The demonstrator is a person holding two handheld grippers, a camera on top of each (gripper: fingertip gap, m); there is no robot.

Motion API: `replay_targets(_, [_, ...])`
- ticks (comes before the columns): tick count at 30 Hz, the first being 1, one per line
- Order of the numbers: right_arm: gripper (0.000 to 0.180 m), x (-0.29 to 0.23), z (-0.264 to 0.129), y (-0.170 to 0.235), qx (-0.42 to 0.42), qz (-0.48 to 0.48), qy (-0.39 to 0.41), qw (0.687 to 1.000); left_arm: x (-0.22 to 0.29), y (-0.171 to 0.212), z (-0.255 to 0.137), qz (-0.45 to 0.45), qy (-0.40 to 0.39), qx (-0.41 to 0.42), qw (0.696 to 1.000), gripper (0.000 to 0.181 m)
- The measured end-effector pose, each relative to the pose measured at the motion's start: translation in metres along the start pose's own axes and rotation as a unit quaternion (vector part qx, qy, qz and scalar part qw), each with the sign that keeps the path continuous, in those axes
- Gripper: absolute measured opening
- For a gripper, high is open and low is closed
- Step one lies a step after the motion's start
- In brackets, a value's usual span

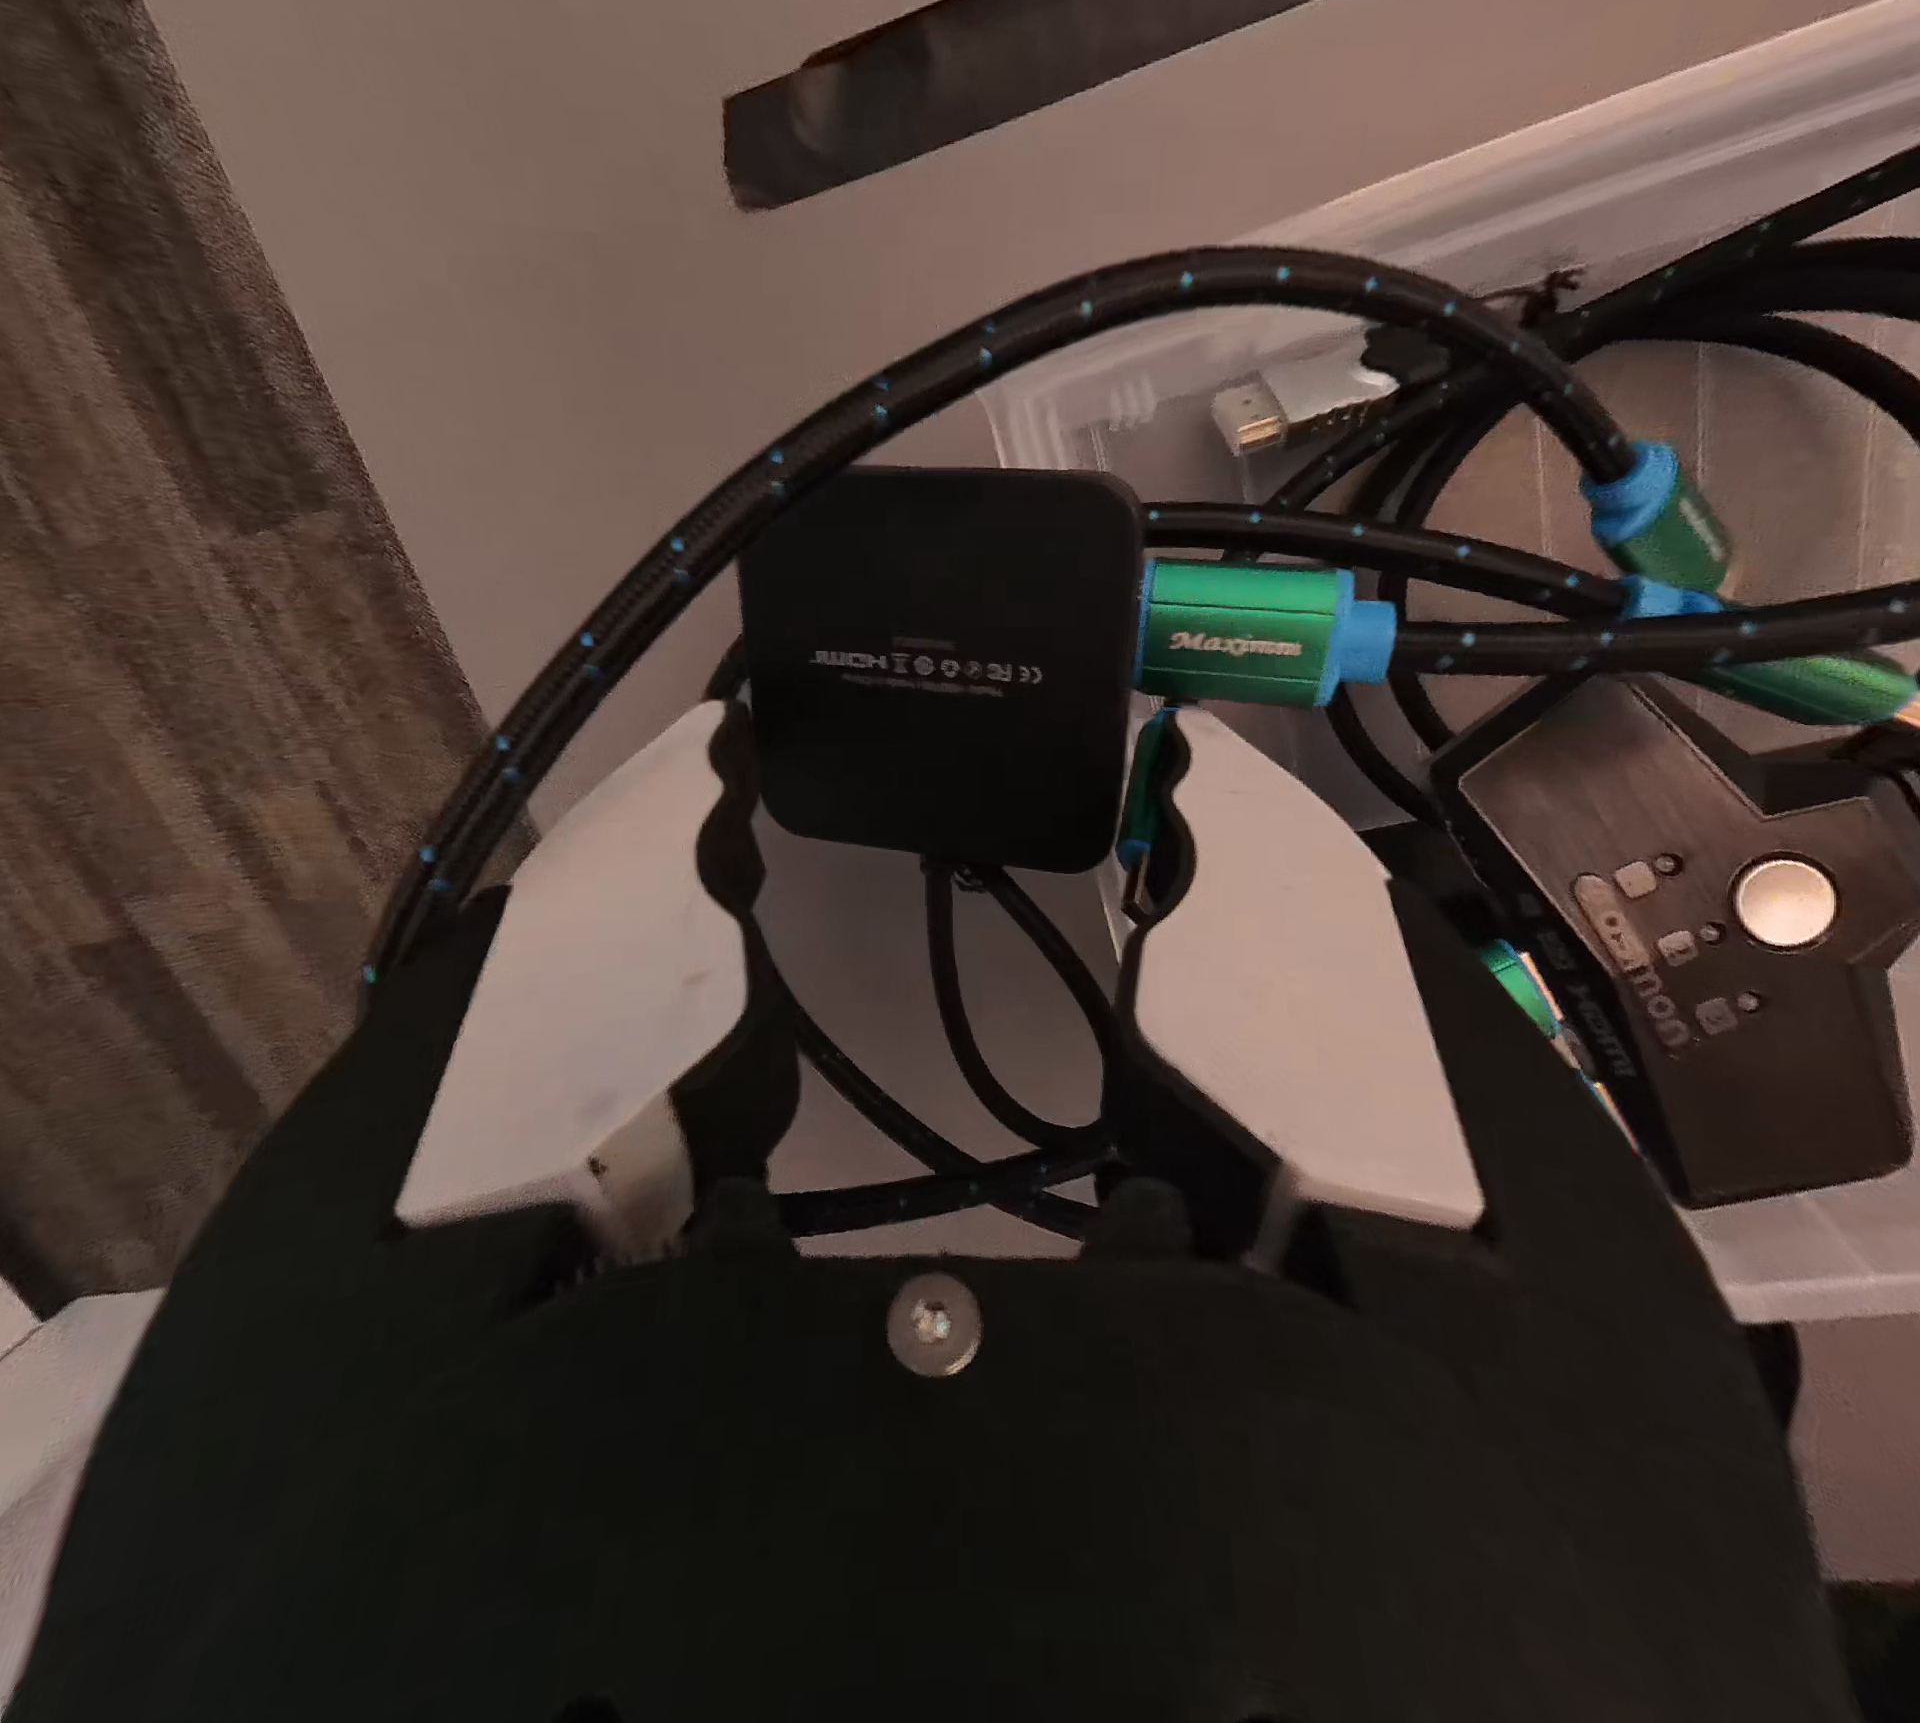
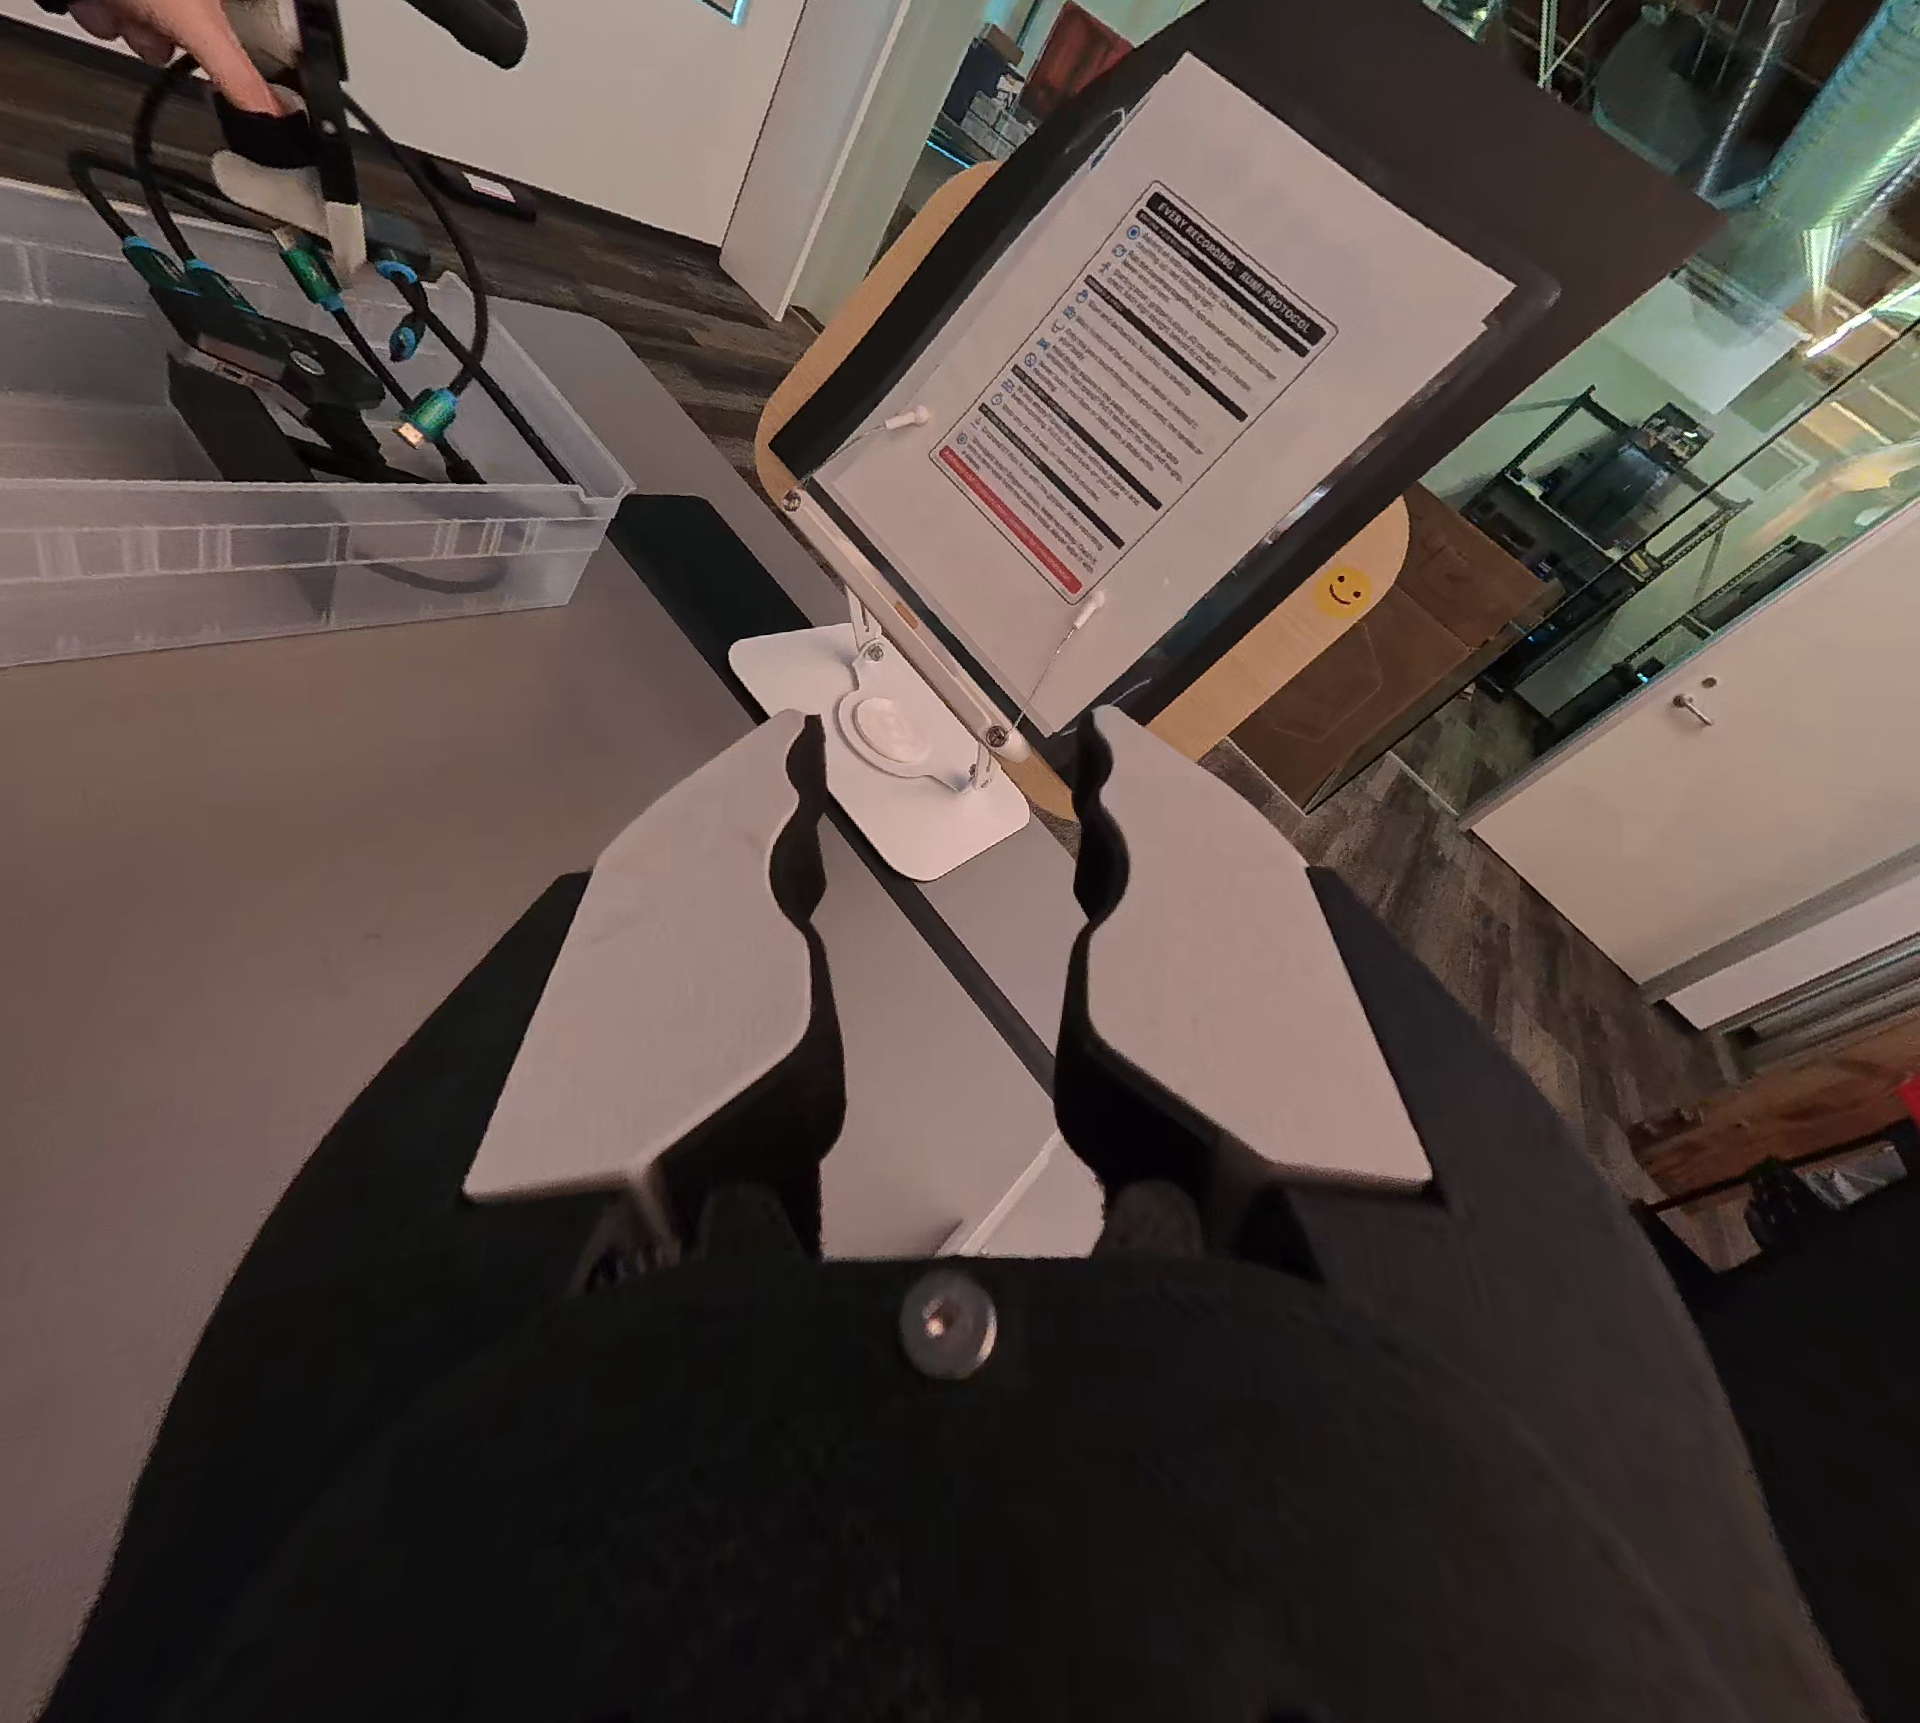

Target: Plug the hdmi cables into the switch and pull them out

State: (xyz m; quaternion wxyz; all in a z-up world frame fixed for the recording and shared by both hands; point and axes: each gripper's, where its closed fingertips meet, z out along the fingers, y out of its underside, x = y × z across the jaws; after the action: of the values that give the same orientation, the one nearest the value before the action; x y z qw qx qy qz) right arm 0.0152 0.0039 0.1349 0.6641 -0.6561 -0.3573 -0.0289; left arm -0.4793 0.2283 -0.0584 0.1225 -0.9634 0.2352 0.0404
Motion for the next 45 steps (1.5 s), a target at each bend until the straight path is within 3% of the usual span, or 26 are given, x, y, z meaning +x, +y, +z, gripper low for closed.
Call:
replay_targets(5, [0.046, 0.000, -0.001, -0.001, 0.001, -0.002, -0.001, 1.000, 0.005, 0.004, -0.003, 0.007, 0.009, -0.026, 1.000, 0.067])
replay_targets(12, [0.046, -0.001, 0.001, 0.000, 0.000, -0.005, -0.003, 1.000, 0.012, 0.008, -0.028, 0.026, -0.036, -0.033, 0.998, 0.067])
replay_targets(18, [0.046, -0.006, 0.003, 0.000, -0.004, -0.012, -0.008, 1.000, 0.021, 0.009, -0.070, 0.009, -0.047, -0.025, 0.999, 0.066])
replay_targets(25, [0.045, -0.003, 0.000, -0.001, -0.005, -0.018, -0.001, 1.000, 0.022, 0.008, -0.127, 0.063, -0.134, -0.032, 0.989, 0.066])
replay_targets(38, [0.046, 0.001, 0.000, 0.008, -0.021, -0.018, 0.006, 1.000, 0.069, -0.048, -0.255, 0.155, -0.288, 0.077, 0.942, 0.066])
replay_targets(45, [0.046, 0.004, 0.002, 0.014, -0.030, -0.016, 0.009, 0.999, 0.076, -0.067, -0.293, 0.145, -0.313, 0.100, 0.933, 0.066])
